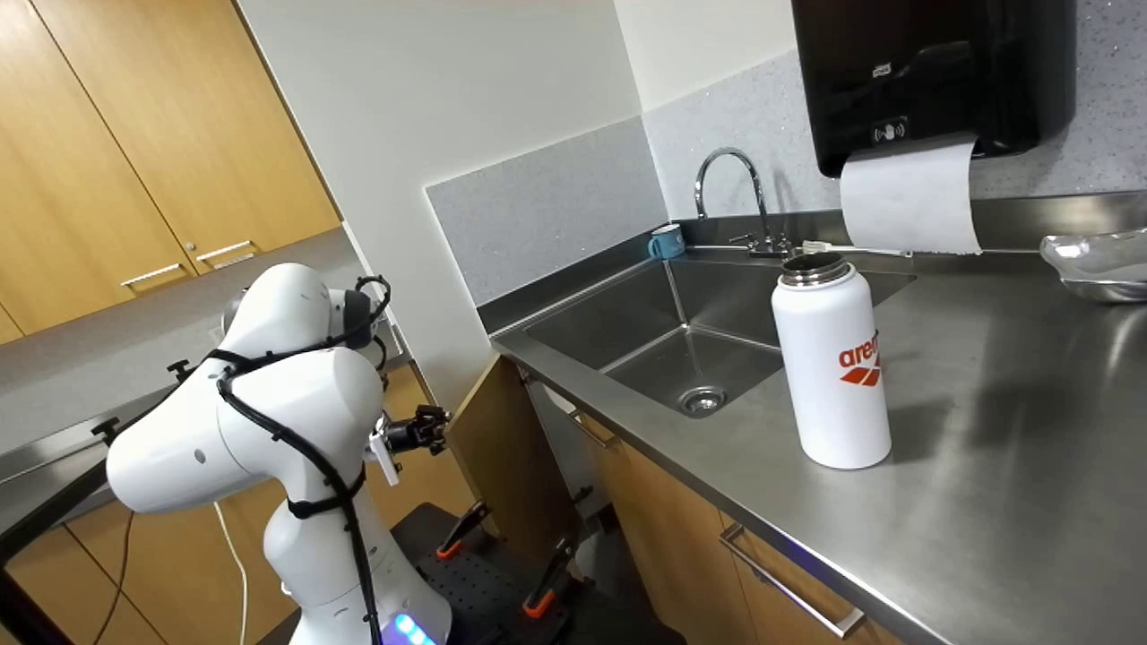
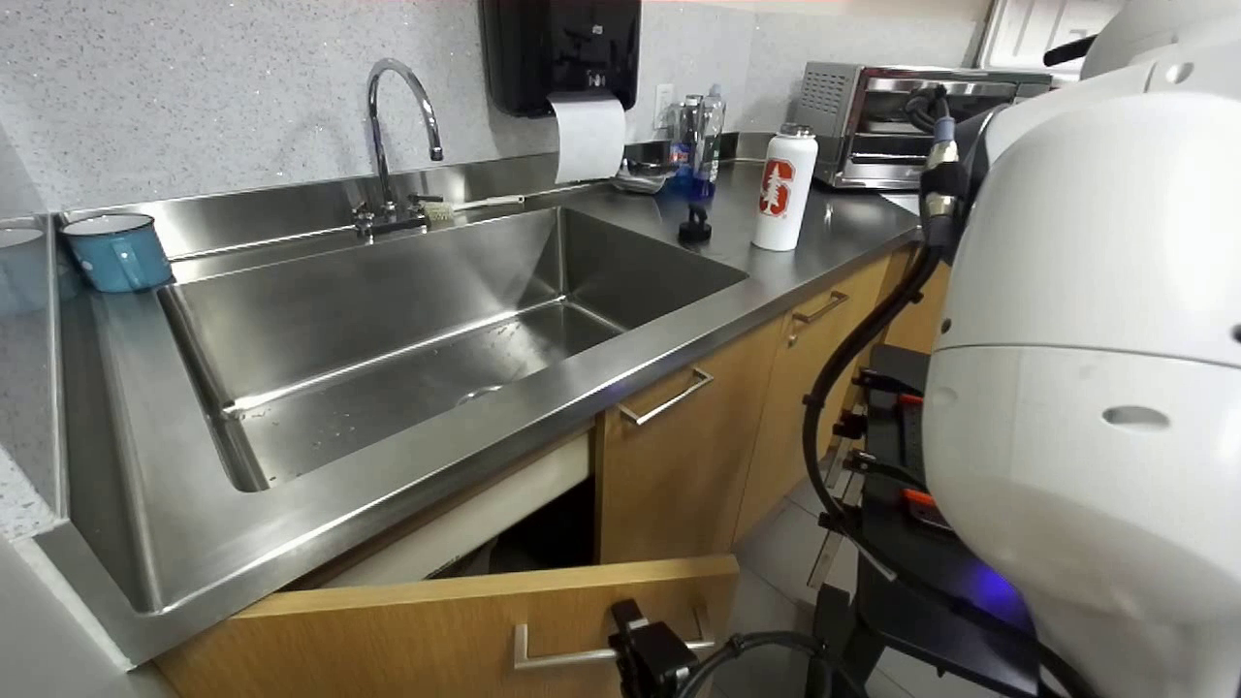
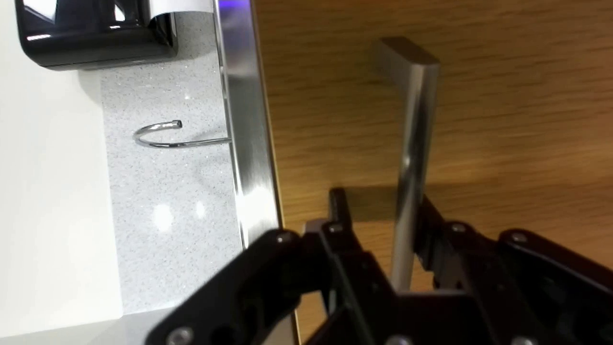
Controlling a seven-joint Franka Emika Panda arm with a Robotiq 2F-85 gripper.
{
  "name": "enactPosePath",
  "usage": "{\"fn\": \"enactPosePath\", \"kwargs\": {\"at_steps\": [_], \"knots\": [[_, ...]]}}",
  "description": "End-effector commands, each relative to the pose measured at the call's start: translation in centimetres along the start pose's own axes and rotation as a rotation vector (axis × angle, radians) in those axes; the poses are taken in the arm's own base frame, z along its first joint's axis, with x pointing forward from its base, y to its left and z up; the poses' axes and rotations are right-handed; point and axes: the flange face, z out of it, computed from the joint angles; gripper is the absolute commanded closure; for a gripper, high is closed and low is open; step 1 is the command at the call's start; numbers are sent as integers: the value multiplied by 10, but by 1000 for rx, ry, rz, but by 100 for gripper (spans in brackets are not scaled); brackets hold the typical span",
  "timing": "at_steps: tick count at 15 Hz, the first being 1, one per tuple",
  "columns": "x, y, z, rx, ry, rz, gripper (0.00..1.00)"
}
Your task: Open the cupboard
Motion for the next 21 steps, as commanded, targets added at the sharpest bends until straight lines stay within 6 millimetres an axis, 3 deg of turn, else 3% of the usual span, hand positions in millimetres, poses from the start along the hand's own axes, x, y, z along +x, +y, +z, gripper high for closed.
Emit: {"fn": "enactPosePath", "kwargs": {"at_steps": [1, 5, 6, 8, 12, 16, 19, 20, 21], "knots": [[3, 46, -5, 73, 52, 13, 31], [-7, 85, -20, 209, 155, 57, 1], [-10, 95, -24, 246, 179, 70, 0], [-19, 114, -32, 317, 225, 108, 0], [-45, 171, -40, 354, 289, 191, 0], [-77, 216, -33, 354, 300, 276, 0], [-102, 242, -16, 314, 259, 329, 0], [-112, 249, -6, 308, 241, 344, 25], [-120, 257, 4, 306, 222, 355, 26]]}}
